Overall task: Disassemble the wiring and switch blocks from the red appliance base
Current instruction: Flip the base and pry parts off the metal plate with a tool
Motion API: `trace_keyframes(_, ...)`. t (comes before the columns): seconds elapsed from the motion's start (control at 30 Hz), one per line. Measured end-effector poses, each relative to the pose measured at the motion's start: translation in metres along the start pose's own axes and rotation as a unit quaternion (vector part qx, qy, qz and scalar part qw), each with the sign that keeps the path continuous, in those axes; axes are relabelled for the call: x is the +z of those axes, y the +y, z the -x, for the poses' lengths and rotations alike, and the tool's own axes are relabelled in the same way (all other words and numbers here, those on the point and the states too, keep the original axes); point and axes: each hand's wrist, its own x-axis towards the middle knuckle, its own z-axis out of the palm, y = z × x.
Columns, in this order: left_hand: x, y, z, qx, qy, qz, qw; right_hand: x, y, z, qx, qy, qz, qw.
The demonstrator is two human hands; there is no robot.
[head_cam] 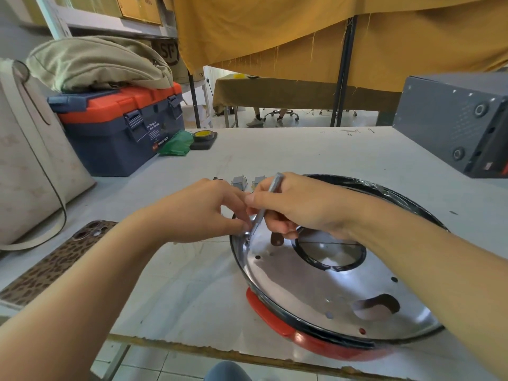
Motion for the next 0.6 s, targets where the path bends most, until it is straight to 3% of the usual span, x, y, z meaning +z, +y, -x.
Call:
trace_keyframes(0.27,0.0000,0.0002,-0.0050,0.005,-0.008,-0.057,0.998,-0.0019,0.0007,-0.0013,-0.030,0.064,0.017,0.997)
trace_keyframes(0.6,-0.0003,0.0051,-0.0024,-0.004,-0.019,-0.048,0.999,-0.0022,-0.0027,0.0028,0.004,0.013,-0.002,1.000)
